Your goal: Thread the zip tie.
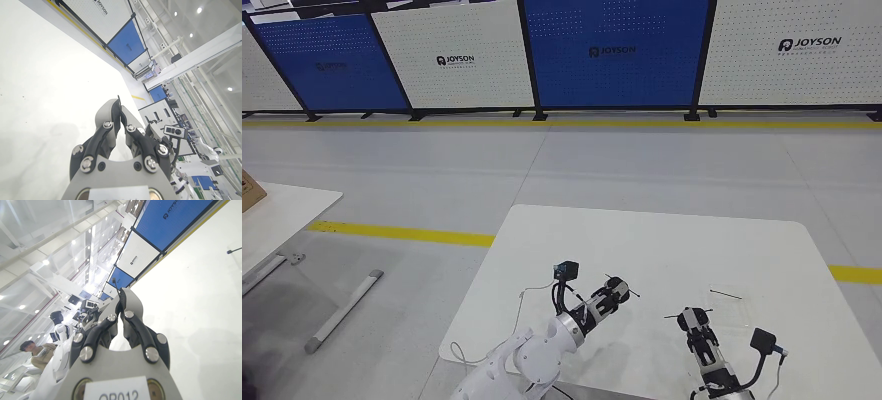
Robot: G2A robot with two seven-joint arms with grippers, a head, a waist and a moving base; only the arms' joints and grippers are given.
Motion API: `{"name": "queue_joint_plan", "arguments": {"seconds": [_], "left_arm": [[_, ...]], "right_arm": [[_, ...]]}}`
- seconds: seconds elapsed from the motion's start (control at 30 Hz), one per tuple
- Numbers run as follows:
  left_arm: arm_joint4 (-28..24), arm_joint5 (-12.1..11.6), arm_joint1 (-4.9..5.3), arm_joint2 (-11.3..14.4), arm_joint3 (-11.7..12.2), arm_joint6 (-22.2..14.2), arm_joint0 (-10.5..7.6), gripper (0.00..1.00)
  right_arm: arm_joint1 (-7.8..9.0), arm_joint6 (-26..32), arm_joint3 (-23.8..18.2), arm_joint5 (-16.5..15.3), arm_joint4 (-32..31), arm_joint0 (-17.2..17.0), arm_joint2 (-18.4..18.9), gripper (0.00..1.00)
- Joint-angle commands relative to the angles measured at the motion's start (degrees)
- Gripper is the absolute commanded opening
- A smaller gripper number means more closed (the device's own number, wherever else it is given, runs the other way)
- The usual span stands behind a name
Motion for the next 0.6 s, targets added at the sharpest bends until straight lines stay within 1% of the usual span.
{"name": "queue_joint_plan", "arguments": {"seconds": [0.0,0.03,0.1,0.17,0.23,0.3,0.4,0.5,0.57], "left_arm": [[-0.1,0.0,0.01,0.0,0.0,-0.1,0.01,0.0],[-0.1,0.0,0.01,0.0,0.0,-0.1,0.01,0.0],[-0.1,0.0,0.01,0.0,0.0,-0.1,0.01,0.0],[-0.1,0.0,0.01,0.0,0.0,-0.1,0.01,0.0],[-0.1,0.0,0.01,0.0,0.0,-0.1,0.01,0.0],[-0.1,0.0,0.01,0.0,0.0,-0.1,0.01,0.0],[-0.1,0.0,0.01,0.0,0.0,-0.1,0.01,0.0],[-0.1,0.0,0.01,0.0,0.0,-0.1,0.01,0.0],[-0.1,0.0,0.01,0.0,0.0,-0.1,0.01,0.0]], "right_arm": [[0.0,0.0,0.0,0.0,0.0,0.0,0.0,0.0],[0.0,0.0,0.0,0.0,0.0,0.0,0.0,0.0],[-0.23,-1.5,0.7,2.1,0.6,0.0,0.0,0.0],[-0.63,-3.1,1.1,3.2,1.9,0.4,-0.9,0.0],[-1.02,-4.5,1.8,3.8,2.4,1.2,-1.8,0.0],[-1.54,-5.7,3.0,4.9,1.5,2.8,-3.6,0.0],[-2.35,-6.3,4.6,4.9,2.2,4.9,-6.2,0.0],[-2.88,-7.2,5.6,4.7,2.4,6.4,-7.4,0.0],[-2.92,-7.3,5.6,4.7,2.3,6.5,-7.4,0.0]]}}
